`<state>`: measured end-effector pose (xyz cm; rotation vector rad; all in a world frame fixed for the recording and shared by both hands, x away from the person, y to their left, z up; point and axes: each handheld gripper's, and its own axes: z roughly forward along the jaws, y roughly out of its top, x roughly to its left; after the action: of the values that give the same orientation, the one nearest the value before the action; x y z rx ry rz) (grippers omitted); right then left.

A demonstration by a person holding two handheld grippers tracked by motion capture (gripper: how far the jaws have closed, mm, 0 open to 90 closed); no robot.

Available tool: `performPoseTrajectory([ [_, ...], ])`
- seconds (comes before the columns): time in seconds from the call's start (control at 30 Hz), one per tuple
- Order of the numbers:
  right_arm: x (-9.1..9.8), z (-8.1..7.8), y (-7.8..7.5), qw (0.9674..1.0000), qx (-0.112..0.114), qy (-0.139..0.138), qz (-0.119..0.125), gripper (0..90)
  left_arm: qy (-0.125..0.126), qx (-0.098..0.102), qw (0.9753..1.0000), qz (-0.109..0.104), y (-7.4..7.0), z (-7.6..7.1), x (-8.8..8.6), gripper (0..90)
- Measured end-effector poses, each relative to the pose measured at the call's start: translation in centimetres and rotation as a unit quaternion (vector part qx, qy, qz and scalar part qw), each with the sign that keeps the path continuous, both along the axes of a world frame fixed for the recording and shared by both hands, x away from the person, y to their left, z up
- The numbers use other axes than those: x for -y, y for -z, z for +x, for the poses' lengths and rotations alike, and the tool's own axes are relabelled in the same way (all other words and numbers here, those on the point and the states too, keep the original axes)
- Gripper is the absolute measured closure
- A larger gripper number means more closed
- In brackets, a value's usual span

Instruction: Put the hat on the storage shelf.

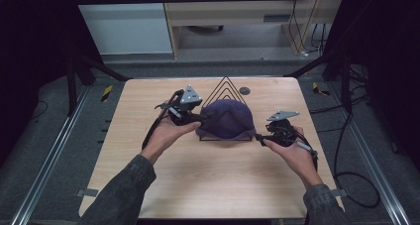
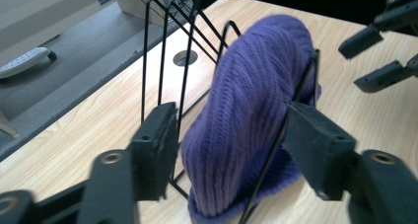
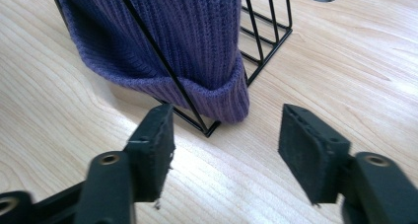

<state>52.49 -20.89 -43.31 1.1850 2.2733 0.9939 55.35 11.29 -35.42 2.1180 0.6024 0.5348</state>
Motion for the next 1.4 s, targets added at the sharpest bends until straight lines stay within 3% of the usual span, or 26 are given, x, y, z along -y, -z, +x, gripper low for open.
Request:
performPoseTrajectory([
  [0.2,-0.1,-1.3,-0.3,0.9998,0.013,0.008,0.009,26.0,0.004,-0.011,0.9999,0.005,0.0,-1.4,0.0,17.4],
  [0.27,-0.3,-1.7,-0.4,0.9998,0.012,0.007,0.011,23.2,0.001,-0.007,0.9999,0.010,-0.1,-2.0,-0.1,14.6],
  [0.7,-1.6,-4.2,-1.5,0.9989,0.037,-0.004,0.030,13.1,0.007,-0.015,0.9998,0.007,-0.5,-5.5,-1.7,8.6],
  [1.0,-3.2,-5.8,-1.8,0.9979,0.041,-0.029,0.042,9.1,0.011,-0.018,0.9994,0.027,-0.1,-8.0,-3.0,6.7],
  [1.17,-4.2,-6.1,-1.6,0.9967,0.058,-0.034,0.046,7.0,0.006,-0.031,0.9984,0.047,1.1,-8.8,-4.4,5.5],
  [1.27,-4.7,-6.1,-1.4,0.9966,0.054,-0.040,0.047,6.7,-0.011,-0.042,0.9983,0.040,2.2,-9.0,-5.8,5.6],
  [1.33,-5.2,-6.1,-1.1,0.9967,0.047,-0.050,0.043,5.9,-0.023,-0.037,0.9983,0.039,2.7,-9.5,-6.8,5.4],
  [1.4,-5.6,-6.3,-0.7,0.9965,0.043,-0.057,0.044,5.9,-0.038,-0.030,0.9973,0.055,3.3,-10.3,-7.9,5.4],
])
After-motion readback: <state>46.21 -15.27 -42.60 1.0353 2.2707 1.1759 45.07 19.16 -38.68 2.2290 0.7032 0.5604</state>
